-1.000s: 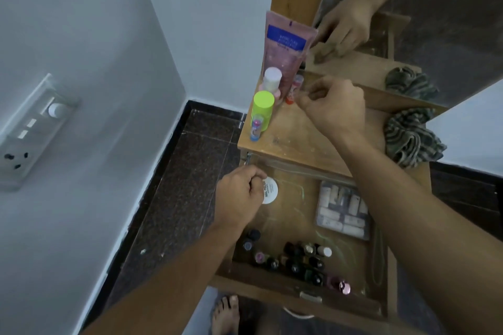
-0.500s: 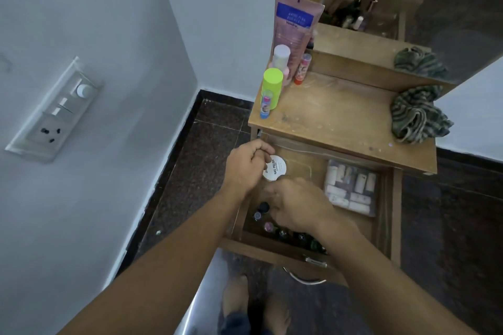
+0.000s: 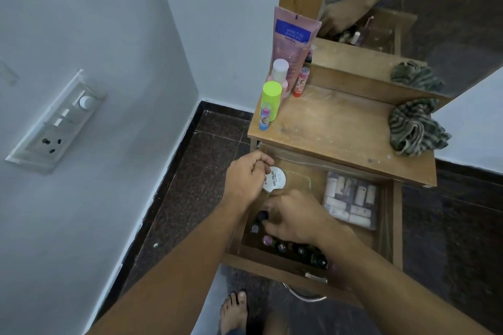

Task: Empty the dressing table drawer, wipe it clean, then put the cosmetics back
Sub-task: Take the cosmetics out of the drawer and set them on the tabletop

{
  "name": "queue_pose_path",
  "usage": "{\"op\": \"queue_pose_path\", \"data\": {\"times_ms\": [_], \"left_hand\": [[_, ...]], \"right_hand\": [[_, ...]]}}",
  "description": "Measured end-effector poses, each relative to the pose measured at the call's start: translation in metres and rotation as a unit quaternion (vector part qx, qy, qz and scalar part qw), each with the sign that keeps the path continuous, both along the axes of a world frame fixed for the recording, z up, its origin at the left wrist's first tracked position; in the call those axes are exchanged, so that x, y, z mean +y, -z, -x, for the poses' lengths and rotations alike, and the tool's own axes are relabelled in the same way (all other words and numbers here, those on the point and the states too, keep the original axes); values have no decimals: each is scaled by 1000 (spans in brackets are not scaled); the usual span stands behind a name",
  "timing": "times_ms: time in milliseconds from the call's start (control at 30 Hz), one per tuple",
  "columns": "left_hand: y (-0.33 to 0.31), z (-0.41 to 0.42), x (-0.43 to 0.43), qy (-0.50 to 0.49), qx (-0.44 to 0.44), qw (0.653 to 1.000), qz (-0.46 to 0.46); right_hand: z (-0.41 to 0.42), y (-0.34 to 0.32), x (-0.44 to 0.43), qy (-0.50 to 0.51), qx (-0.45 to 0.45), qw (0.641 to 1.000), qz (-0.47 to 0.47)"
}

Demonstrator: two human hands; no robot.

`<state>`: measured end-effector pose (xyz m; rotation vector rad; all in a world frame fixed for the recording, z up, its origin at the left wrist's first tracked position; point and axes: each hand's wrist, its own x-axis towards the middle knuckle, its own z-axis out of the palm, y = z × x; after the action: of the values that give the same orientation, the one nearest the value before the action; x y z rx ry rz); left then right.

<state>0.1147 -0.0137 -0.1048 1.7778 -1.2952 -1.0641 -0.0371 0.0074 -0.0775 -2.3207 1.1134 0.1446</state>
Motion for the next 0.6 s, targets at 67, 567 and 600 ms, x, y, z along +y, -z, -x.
{"op": "queue_pose_path", "data": {"times_ms": [67,567,600], "left_hand": [[2,0,-1,0,2,1000,0],[5,7,3,-13,-45,998,33],[5,7,3,-14,-47,998,39]], "right_hand": [[6,-5,0,32,-29,999,31],[13,-91,-138,414,-176,870,201],[10,-88,-144,417,-176,870,195]]}}
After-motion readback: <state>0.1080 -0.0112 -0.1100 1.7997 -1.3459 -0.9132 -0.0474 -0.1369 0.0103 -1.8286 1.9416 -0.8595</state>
